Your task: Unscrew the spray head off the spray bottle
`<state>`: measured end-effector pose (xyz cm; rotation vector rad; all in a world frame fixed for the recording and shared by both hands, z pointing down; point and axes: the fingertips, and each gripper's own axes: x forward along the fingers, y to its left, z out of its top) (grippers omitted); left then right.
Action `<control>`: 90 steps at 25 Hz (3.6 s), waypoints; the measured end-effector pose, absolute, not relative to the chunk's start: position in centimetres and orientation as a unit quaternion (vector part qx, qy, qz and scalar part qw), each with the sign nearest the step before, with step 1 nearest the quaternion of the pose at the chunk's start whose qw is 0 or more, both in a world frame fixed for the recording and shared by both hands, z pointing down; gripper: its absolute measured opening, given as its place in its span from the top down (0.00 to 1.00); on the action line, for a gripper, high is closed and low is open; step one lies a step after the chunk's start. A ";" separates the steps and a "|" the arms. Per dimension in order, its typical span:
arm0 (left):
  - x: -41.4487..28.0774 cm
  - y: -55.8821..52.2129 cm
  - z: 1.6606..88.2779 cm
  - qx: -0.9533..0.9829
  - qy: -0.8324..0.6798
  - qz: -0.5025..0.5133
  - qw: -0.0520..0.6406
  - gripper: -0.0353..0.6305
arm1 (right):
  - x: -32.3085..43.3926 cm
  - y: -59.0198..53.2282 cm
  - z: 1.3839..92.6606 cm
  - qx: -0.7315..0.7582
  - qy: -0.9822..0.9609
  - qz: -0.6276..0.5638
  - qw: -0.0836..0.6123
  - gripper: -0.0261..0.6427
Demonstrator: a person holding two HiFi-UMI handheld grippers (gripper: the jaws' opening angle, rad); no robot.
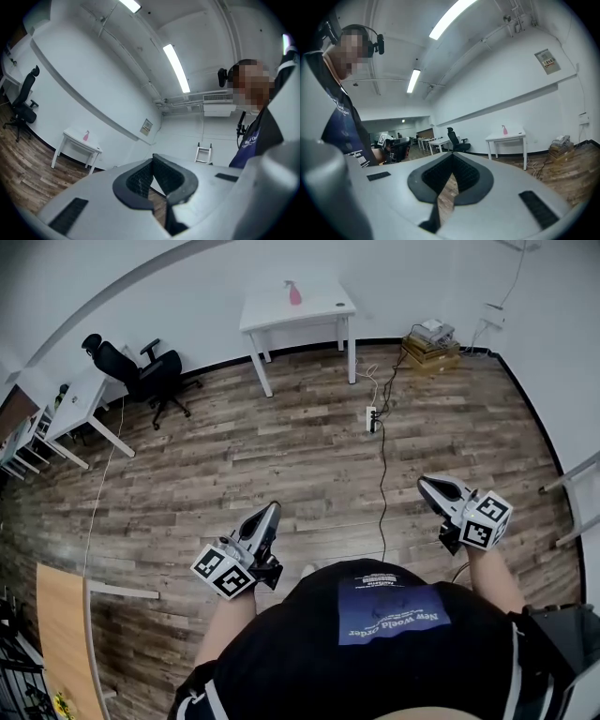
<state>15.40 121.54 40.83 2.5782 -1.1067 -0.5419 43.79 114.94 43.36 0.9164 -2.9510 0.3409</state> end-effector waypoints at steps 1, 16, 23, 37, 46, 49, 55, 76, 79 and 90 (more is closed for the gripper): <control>14.3 120.2 40.6 0.894 -0.380 -0.189 0.141 0.95 | 42.9 113.8 42.9 0.300 -0.948 0.106 0.014 0.97; -1.2 104.9 39.6 0.902 -0.362 -0.194 0.132 0.95 | 29.6 99.5 39.6 0.340 -0.937 0.079 -0.008 0.97; -1.9 99.0 40.7 0.896 -0.373 -0.193 0.143 0.95 | 30.2 93.3 40.9 0.342 -0.935 0.092 0.000 0.97; 7.6 81.6 38.7 0.879 -0.422 -0.187 0.122 0.95 | 36.5 72.5 39.6 0.263 -0.962 0.075 0.000 0.97; 10.6 73.3 40.1 0.876 -0.427 -0.176 0.141 0.95 | 37.7 63.6 41.0 0.242 -0.966 0.090 0.015 0.97; 9.4 70.7 40.3 0.876 -0.423 -0.181 0.146 0.95 | 36.8 61.1 41.4 0.247 -0.964 0.095 0.020 0.97; 5.9 64.5 40.3 0.886 -0.392 -0.192 0.154 0.95 | 32.5 56.0 40.8 0.265 -0.960 0.083 0.031 0.97; -12.6 50.9 39.7 0.897 -0.356 -0.210 0.154 0.95 | 15.4 44.1 38.6 0.309 -0.948 0.075 0.029 0.97; -13.4 49.8 40.4 0.892 -0.368 -0.209 0.161 0.95 | 14.3 42.1 38.8 0.298 -0.951 0.077 0.029 0.97; -9.6 41.9 40.6 0.876 -0.406 -0.201 0.163 0.95 | 16.0 31.5 41.8 0.242 -0.965 0.100 0.029 0.97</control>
